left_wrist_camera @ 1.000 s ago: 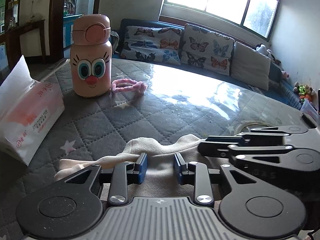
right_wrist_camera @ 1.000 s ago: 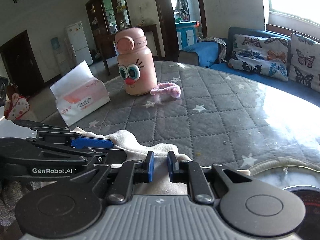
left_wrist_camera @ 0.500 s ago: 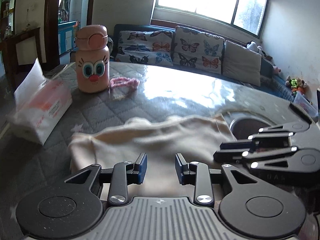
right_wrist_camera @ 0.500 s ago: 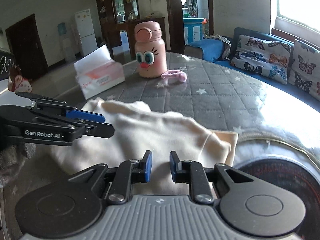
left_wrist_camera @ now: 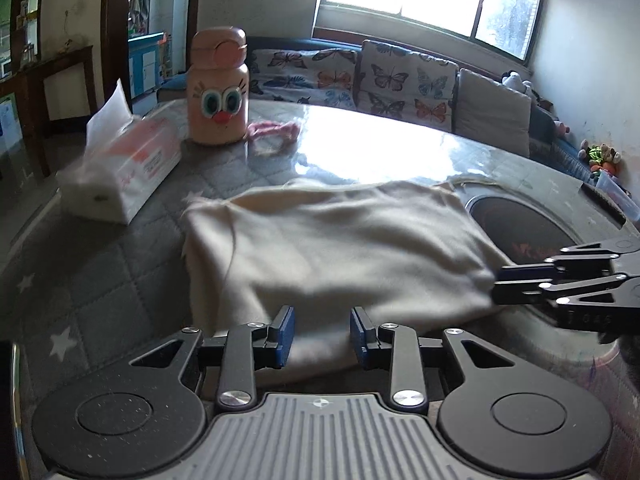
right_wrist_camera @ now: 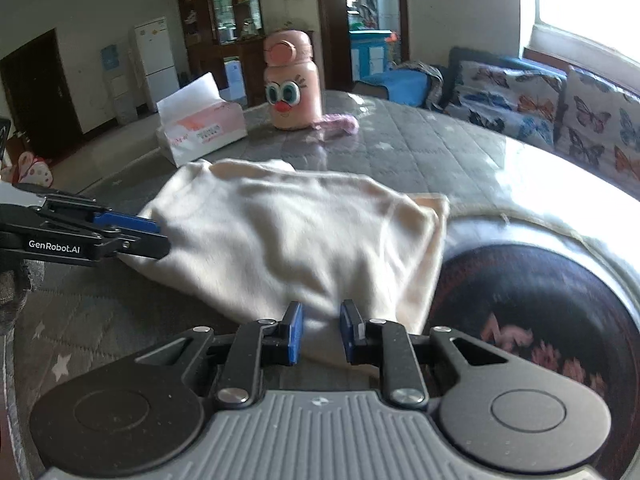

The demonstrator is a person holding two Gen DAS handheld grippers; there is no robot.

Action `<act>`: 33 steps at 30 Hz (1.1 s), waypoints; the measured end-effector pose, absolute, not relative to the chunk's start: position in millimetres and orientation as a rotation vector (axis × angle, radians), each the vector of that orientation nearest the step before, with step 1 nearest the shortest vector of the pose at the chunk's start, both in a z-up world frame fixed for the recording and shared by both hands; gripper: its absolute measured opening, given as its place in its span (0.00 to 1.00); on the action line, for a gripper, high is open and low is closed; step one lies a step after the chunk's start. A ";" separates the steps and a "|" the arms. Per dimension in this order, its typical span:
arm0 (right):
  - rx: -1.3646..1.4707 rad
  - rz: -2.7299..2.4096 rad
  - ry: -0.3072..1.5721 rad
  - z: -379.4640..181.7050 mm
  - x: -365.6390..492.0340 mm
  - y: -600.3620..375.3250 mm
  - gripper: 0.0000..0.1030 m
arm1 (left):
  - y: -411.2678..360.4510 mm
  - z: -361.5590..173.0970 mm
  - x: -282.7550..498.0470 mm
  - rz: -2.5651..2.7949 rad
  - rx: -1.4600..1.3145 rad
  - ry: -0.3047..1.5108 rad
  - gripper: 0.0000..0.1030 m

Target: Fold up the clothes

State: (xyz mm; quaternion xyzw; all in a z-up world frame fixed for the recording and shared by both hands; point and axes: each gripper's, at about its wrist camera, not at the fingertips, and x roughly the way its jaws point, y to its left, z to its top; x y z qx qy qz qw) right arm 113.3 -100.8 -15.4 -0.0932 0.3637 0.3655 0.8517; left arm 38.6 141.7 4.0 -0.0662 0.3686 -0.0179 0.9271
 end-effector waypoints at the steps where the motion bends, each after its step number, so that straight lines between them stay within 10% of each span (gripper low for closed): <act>1: -0.197 0.767 0.771 -15.9 111.4 -103.6 0.20 | 142.9 3.3 36.8 -0.034 -0.139 0.757 0.32; 19: -0.154 0.731 0.750 -11.0 101.4 -117.7 0.41 | 156.9 7.1 13.8 0.018 -0.203 0.730 0.33; 33: -0.157 0.725 0.711 -6.0 78.1 -111.1 0.66 | 151.5 13.4 -6.7 0.085 -0.229 0.734 0.59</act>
